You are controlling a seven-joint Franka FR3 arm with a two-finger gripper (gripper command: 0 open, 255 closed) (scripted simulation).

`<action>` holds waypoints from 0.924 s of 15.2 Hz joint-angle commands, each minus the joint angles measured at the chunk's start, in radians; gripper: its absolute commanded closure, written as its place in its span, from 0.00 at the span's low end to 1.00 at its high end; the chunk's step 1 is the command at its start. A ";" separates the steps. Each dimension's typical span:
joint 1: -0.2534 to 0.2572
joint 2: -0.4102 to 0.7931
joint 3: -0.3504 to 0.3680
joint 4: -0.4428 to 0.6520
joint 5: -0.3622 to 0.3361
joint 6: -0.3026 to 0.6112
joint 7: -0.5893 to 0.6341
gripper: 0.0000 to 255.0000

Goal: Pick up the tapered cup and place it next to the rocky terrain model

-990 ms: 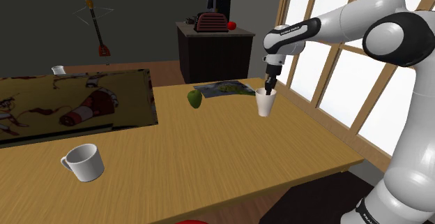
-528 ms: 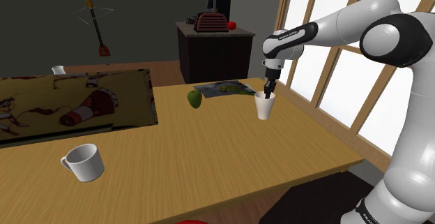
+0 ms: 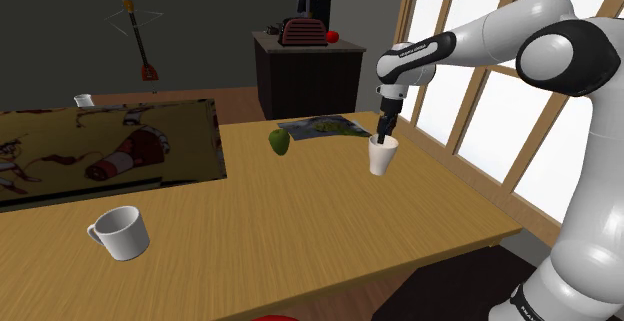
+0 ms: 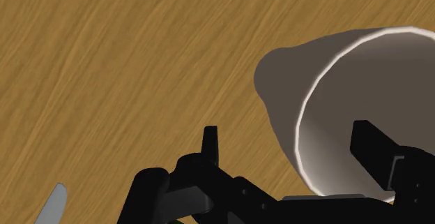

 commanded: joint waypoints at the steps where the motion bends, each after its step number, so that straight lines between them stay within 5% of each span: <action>1: 0.000 0.000 0.000 0.000 0.000 0.000 0.000 0.00; 6: -0.009 -0.014 -0.006 0.108 -0.008 -0.122 0.007 0.00; 14: -0.009 -0.014 -0.006 0.108 -0.008 -0.122 0.007 0.00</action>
